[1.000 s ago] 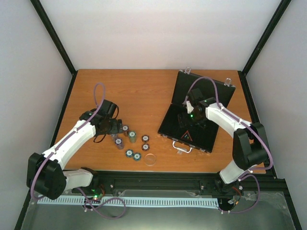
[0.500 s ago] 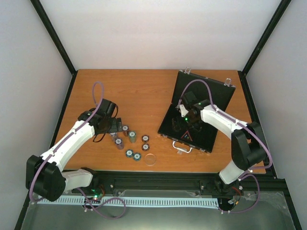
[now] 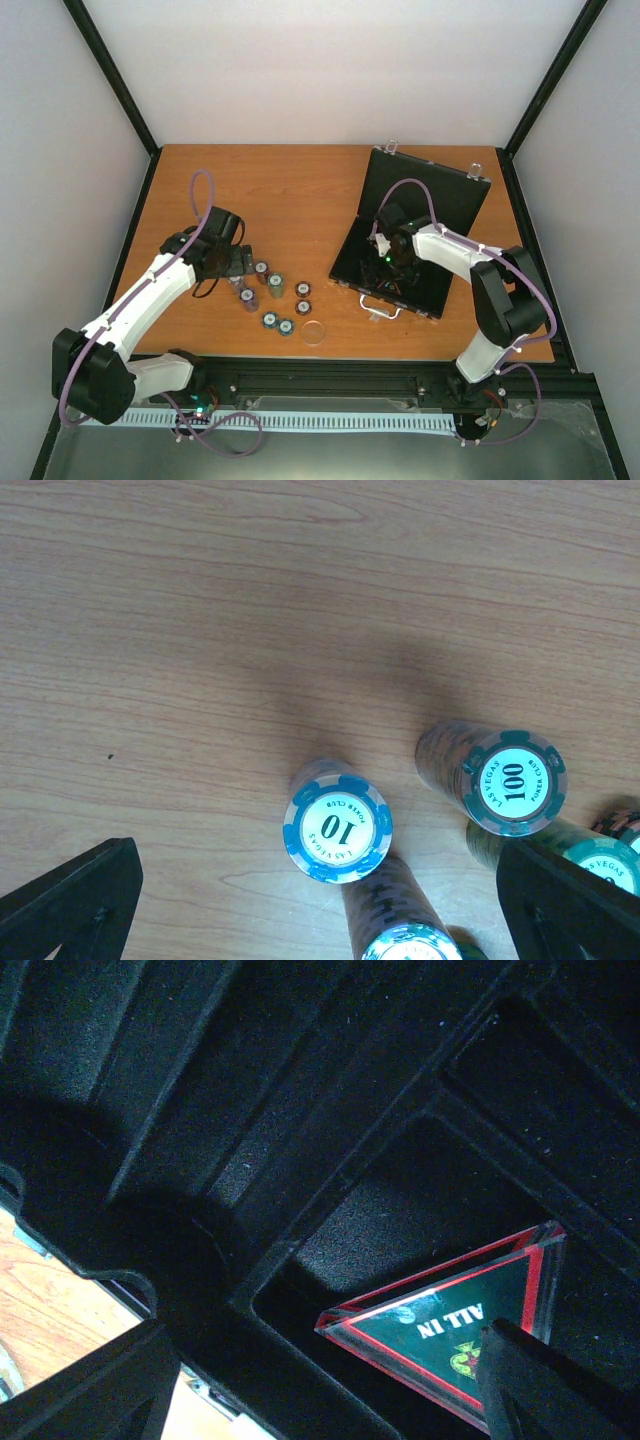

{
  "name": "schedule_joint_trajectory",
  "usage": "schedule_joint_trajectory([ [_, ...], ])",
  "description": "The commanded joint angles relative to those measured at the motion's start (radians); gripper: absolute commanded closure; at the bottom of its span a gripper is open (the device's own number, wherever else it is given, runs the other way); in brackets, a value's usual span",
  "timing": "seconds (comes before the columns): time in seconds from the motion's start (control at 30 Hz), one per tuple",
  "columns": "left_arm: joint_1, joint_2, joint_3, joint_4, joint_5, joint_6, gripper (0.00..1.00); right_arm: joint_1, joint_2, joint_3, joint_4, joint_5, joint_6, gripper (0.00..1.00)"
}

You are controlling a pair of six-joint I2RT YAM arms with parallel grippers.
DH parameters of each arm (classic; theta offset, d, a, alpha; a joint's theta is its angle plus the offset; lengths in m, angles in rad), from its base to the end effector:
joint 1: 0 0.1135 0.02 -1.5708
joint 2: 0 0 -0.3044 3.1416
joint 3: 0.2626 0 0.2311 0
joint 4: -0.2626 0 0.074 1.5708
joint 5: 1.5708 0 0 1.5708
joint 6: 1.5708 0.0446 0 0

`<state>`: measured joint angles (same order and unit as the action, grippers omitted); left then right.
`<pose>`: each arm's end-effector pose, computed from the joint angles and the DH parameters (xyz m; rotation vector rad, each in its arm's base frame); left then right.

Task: Pack up texas hold em set

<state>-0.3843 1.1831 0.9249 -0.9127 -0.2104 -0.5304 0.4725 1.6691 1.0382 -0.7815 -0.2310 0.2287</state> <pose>0.1720 -0.0595 0.2880 -0.2539 2.6805 0.0141 0.2482 0.1383 0.2173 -0.3980 3.0186 0.4147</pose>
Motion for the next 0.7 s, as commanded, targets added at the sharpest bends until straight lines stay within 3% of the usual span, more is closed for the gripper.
schedule_joint_trajectory([
  [0.0, -0.004, -0.006, 0.022, 0.003, -0.012, -0.007, 0.00, 0.002, 0.014, -0.021, 0.005, 0.050, -0.004, 0.17],
  [0.3, -0.005, -0.001, 0.012, 0.015, -0.004, -0.011, 0.00, 0.002, -0.032, 0.114, -0.045, -0.002, -0.005, 0.17],
  [0.67, -0.004, -0.001, 0.018, -0.008, -0.018, -0.008, 0.00, 0.001, 0.054, 0.099, -0.003, -0.062, -0.003, 0.17],
])
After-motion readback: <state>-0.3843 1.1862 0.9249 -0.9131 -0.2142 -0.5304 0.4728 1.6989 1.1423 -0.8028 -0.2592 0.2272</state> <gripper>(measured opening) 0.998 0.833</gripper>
